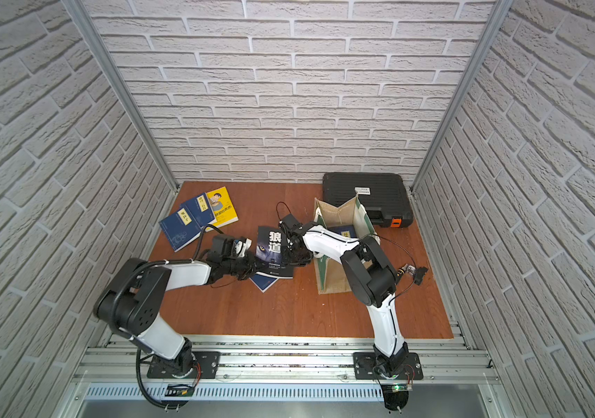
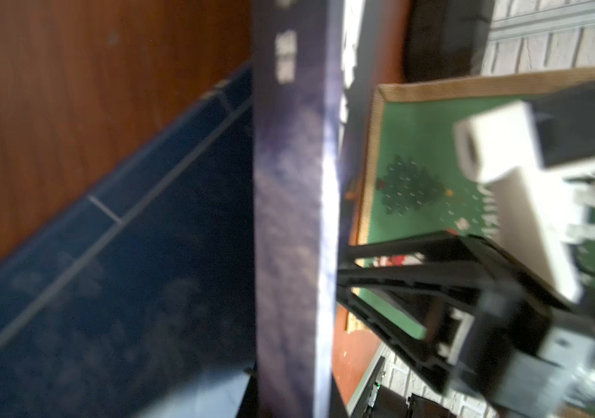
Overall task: Put the books into the canvas bag
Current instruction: Pick up the book from the book.
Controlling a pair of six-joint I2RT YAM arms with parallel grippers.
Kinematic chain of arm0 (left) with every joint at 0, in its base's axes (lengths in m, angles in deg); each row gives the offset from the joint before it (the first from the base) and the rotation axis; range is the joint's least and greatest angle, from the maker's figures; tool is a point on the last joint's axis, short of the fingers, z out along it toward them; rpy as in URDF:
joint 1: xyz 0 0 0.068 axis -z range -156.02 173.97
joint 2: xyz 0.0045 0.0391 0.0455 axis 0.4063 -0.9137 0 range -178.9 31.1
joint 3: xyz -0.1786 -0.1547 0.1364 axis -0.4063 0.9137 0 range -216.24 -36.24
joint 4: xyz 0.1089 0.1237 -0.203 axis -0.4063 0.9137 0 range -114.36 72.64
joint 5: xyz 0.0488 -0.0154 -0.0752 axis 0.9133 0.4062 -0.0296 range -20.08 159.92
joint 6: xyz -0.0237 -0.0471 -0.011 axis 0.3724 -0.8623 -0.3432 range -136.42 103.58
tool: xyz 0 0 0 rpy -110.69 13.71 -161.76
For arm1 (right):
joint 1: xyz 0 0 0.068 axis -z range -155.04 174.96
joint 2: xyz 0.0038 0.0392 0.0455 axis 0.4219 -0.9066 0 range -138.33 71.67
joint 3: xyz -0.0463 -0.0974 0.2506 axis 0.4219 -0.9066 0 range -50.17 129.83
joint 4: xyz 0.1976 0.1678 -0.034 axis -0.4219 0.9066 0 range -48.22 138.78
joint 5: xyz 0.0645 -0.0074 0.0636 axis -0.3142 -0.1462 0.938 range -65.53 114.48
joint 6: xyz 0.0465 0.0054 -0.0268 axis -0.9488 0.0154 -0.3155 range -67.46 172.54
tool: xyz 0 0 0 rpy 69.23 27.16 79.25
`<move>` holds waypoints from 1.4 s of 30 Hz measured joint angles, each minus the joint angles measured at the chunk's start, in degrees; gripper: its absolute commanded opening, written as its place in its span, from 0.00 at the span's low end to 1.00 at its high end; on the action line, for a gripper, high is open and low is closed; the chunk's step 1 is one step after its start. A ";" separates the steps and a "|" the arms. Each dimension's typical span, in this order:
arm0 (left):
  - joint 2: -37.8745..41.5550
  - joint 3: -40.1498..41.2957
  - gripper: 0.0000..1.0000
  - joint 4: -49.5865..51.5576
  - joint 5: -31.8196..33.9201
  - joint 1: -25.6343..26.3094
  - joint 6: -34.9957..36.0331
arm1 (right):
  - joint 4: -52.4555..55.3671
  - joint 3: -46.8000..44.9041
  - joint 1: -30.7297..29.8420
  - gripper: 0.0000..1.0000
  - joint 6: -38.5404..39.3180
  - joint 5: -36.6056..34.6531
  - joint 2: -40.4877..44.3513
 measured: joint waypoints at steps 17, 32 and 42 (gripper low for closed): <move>54.45 0.68 0.00 20.31 7.30 -8.96 10.58 | -4.02 2.69 -5.68 0.68 14.34 0.55 33.27; 51.69 6.16 0.00 -13.44 -4.87 -8.98 -7.06 | -16.11 2.56 -3.17 0.72 10.16 14.53 35.21; 49.79 6.16 0.00 -27.71 -8.70 -8.70 -15.74 | -19.63 3.54 -0.76 0.72 3.43 21.00 32.57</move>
